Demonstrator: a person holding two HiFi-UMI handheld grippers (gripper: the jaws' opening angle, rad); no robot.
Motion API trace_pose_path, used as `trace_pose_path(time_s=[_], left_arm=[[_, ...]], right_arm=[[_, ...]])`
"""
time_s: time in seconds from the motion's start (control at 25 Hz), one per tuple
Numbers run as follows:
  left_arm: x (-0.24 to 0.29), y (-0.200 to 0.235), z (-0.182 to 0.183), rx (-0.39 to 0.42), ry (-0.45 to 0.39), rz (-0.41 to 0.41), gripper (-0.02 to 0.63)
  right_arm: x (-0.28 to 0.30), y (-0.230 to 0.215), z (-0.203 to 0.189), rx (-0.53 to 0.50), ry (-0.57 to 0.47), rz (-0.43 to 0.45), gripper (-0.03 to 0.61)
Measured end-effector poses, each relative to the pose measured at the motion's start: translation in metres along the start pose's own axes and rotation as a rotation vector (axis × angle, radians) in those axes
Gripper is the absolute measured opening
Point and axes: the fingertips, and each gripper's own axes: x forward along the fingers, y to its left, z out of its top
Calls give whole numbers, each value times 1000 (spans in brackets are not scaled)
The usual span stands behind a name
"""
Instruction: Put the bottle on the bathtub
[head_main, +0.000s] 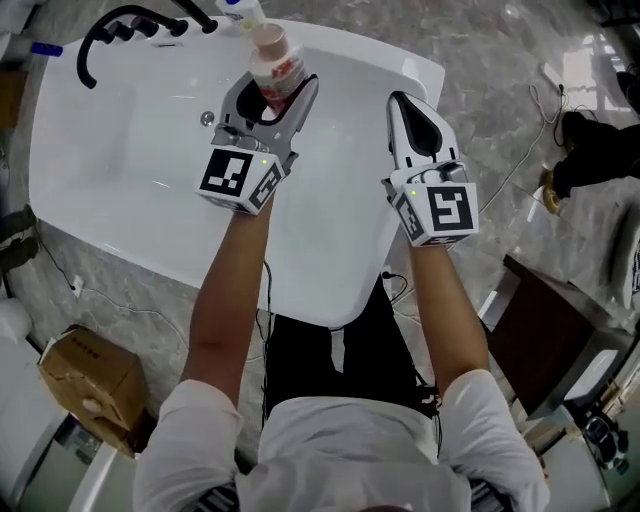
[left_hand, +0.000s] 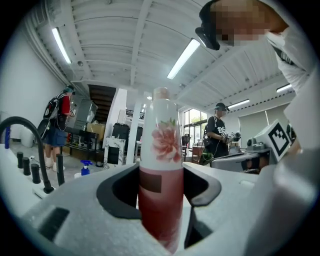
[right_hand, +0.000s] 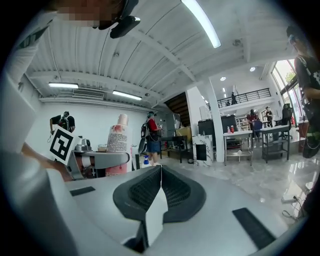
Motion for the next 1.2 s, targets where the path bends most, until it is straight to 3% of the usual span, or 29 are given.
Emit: trace_pose_path(time_s=[0.24, 0.68, 1.2], left_arm=[[42, 22, -34, -7, -24, 27, 230], [99, 59, -89, -28, -10, 73, 230], [149, 101, -120, 17, -67, 99, 229]], right_arm=[[34, -26, -21, 6, 8, 34, 15], [102, -65, -68, 37, 34, -22, 15], [146, -85, -105, 34, 40, 4, 15]])
